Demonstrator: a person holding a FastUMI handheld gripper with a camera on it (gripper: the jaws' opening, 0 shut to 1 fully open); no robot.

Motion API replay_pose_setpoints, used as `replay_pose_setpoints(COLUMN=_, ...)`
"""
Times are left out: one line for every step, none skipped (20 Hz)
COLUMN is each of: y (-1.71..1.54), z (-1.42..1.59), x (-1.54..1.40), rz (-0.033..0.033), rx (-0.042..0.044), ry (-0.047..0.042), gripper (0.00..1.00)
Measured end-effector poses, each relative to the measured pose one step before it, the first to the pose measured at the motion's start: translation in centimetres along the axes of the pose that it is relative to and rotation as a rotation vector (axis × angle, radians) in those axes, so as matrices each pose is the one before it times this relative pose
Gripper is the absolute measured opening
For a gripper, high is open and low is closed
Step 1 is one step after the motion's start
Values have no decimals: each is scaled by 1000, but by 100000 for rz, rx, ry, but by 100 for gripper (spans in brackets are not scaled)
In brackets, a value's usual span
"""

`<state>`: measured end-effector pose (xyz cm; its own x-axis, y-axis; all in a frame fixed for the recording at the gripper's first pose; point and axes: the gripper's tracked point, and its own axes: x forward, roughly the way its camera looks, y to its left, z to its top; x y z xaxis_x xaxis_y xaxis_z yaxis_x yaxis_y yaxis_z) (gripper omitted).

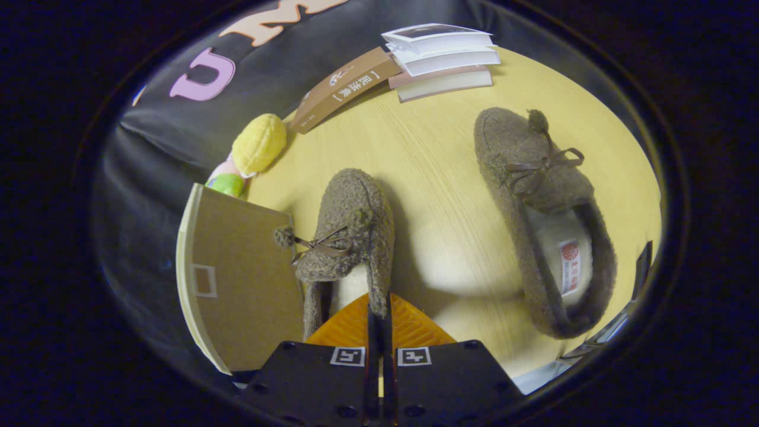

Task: Open the storage box then place both shoes into the box .Put the left shoe in first, then the right shoe, with the right side of both shoes facing outward in a uniform manner.

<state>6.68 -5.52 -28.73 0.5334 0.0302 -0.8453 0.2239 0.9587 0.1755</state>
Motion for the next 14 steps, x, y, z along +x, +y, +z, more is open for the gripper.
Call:
replay_pose_setpoints(y=453, z=125, x=-393, rz=2270, rx=1702, ry=-656, gripper=6)
replay_pose_setpoints(y=402, z=158, x=-465, rz=1952, rx=2464, ry=-607, gripper=6)
replay_pose_setpoints(y=464, z=136, x=-654, rz=1730, rx=2691, ry=-418, gripper=6)
replay_pose_setpoints(y=600, z=119, x=-892, rz=2031, rx=2204, ry=-884, gripper=6)
replay_pose_setpoints(y=725, z=181, x=-837, rz=1942, rx=2015, ry=-635, gripper=6)
replay_pose_setpoints(y=970, z=28, x=-1061, rz=2238, rx=1279, ry=-578, gripper=6)
replay_pose_setpoints(y=1042, z=254, x=-936, rz=2332, rx=-237, ry=-883, gripper=6)
replay_pose_setpoints(y=1184, z=276, x=-1102, rz=2129, rx=-868, ry=-1289, gripper=6)
replay_pose_setpoints(y=1337, z=268, x=-971, rz=2188, rx=-1716, ry=-1200, gripper=6)
replay_pose_setpoints(y=1451, z=260, x=-742, rz=2157, rx=-1816, ry=-678, gripper=6)
replay_pose_setpoints(y=1529, z=108, x=-553, rz=2428, rx=-1664, ry=61, gripper=6)
replay_pose_setpoints(y=1694, z=-43, x=-397, rz=2734, rx=-1440, ry=440, gripper=6)
replay_pose_setpoints(y=1733, z=-132, x=-85, rz=2909, rx=-963, ry=760, gripper=6)
replay_pose_setpoints(y=1702, z=-469, x=22, rz=2989, rx=-704, ry=1377, gripper=6)
